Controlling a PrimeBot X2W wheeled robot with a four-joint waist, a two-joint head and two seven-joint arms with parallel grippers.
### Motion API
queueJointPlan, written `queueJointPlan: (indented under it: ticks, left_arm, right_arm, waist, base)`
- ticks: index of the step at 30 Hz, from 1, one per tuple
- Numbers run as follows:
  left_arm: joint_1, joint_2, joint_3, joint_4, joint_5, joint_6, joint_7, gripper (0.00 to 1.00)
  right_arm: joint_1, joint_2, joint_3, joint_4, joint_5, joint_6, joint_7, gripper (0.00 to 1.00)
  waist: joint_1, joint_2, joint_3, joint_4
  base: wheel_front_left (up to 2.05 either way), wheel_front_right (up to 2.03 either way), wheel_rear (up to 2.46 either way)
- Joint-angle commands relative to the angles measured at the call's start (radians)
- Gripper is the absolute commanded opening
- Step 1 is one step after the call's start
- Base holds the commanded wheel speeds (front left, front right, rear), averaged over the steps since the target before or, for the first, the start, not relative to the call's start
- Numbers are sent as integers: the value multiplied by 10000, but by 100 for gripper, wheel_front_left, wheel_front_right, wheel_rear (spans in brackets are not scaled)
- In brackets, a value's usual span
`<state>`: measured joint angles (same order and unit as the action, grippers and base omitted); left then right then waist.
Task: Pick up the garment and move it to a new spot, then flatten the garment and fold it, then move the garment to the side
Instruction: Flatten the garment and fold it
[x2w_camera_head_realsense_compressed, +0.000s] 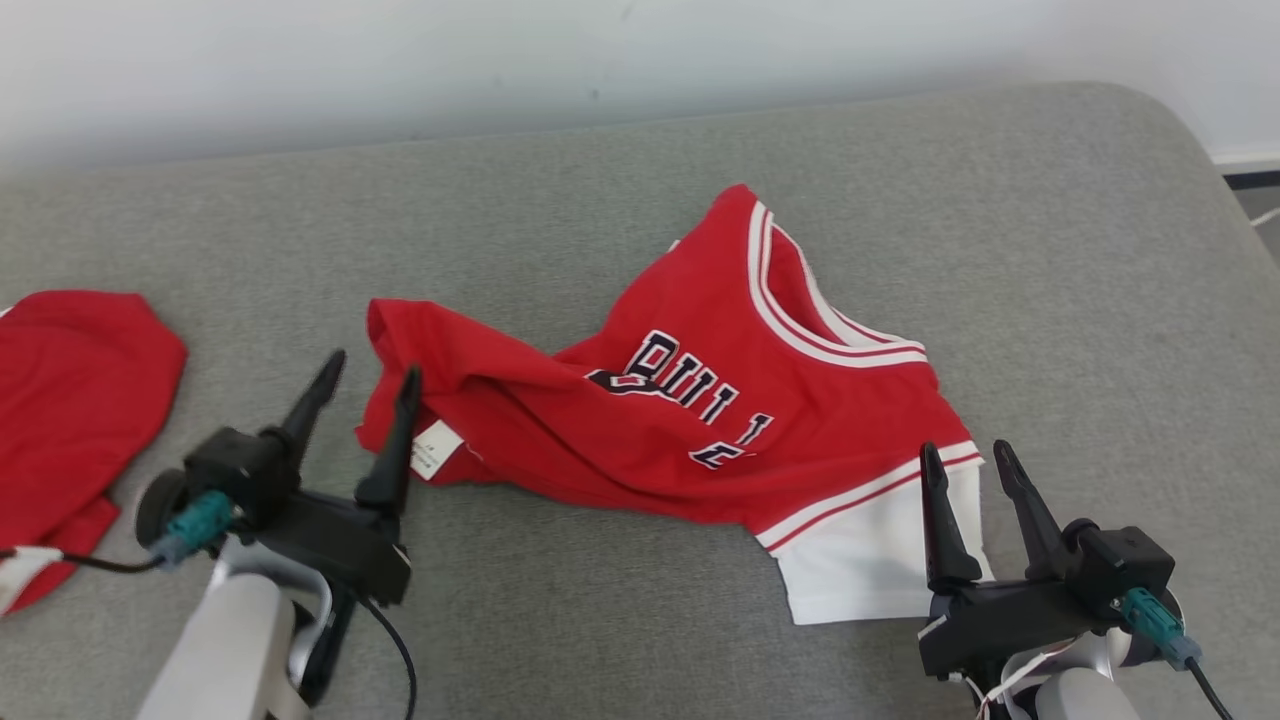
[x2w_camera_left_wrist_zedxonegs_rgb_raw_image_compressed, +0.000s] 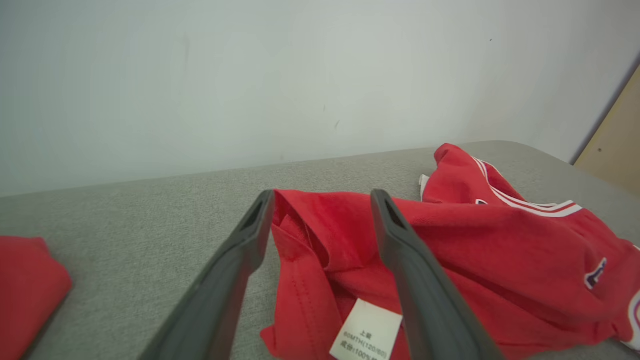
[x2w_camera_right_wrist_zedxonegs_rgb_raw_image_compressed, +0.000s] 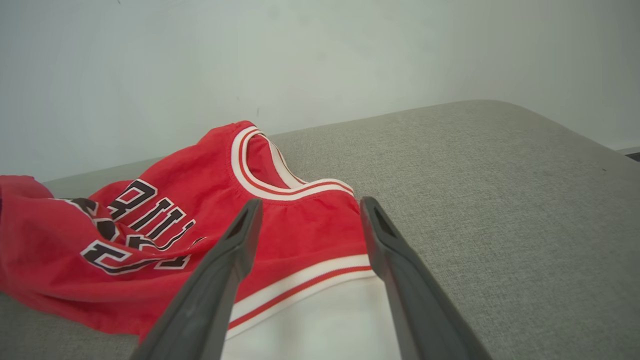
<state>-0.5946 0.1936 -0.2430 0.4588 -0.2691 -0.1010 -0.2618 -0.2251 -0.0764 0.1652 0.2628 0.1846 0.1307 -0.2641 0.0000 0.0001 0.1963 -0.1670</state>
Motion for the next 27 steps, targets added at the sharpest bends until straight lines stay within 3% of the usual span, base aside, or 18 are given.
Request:
queueJointPlan:
  ticks: [1,12,27]
  left_arm:
    - [463,-116,13,-293,166,-28,-37,100]
    - [952,-460,-17,-363,508,-191,-37,100]
    - [356,-171,165,538,687,-256,-37,100]
  right_arm:
    - [148,-100,1,7,-6,1,-12,100]
    - [58,-90,232,64,59,1,-12,100]
    - [-63,16,216,83,211,1,-12,100]
  waist:
    - [0,-1,-142,329]
    - [0,-1,-187,307]
    - [0,-1,243,-573]
  base:
    - [0,0,0]
    - [0,0,0]
    - [0,0,0]
